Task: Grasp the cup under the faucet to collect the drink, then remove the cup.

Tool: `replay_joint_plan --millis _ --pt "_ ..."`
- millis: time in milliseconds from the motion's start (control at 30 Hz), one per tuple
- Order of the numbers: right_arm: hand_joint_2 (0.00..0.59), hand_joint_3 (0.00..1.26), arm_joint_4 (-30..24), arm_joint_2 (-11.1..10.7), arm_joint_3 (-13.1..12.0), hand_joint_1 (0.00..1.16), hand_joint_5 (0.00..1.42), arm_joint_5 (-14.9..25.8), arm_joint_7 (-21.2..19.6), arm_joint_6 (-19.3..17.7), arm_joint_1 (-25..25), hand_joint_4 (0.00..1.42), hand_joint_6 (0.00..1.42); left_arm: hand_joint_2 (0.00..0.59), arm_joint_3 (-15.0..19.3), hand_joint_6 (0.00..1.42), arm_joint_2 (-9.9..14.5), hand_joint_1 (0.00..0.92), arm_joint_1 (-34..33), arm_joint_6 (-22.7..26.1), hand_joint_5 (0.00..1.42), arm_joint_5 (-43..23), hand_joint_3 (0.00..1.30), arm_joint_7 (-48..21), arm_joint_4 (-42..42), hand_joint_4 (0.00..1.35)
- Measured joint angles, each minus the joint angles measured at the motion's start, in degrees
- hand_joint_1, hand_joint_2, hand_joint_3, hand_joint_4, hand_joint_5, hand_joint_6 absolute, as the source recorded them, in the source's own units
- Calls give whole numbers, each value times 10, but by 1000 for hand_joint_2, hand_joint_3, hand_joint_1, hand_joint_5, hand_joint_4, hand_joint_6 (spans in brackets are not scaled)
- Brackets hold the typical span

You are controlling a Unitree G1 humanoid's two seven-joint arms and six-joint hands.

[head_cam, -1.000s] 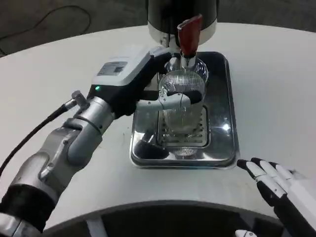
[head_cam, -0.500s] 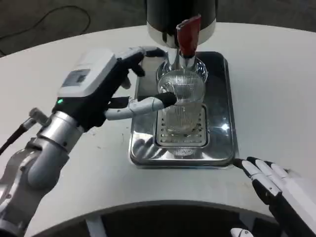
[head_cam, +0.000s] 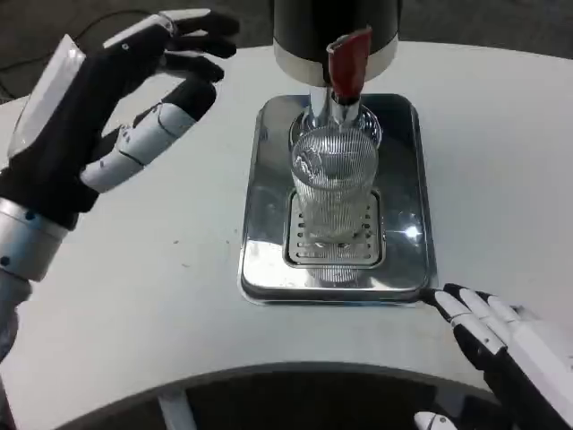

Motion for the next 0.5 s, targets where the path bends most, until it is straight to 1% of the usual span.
replay_joint_plan --millis 67,167,233,300,367,400,433,500 --pt "426 55 0 0 1 241 0 0 0 0 0 0 0 131 3 274 1 0 -5 19 330 -41 210 -35 -8 203" --pt "426 52 0 1 2 241 0 0 0 1 0 0 0 131 6 253 2 0 -23 68 304 -98 192 -89 -19 179" --pt "426 38 0 1 2 241 0 0 0 1 0 0 0 116 7 208 3 0 -31 89 257 -116 162 -109 -23 130" --pt "426 36 0 1 2 241 0 0 0 1 -1 0 0 111 8 186 5 0 -53 137 237 -157 148 -150 -23 106" --pt "426 36 0 2 2 241 0 -1 0 1 -3 0 0 106 9 179 7 0 -70 163 226 -174 140 -171 -23 102" --pt "426 36 0 2 3 241 0 -1 0 1 -4 0 0 106 11 178 9 0 -86 188 223 -184 138 -188 -22 100" --pt "426 36 0 2 3 241 0 -1 0 1 -4 0 0 106 11 169 10 0 -90 192 221 -187 137 -191 -22 92" --pt "426 36 0 2 3 241 0 -1 0 2 -4 0 0 106 15 161 11 0 -108 220 213 -194 130 -208 -19 89"
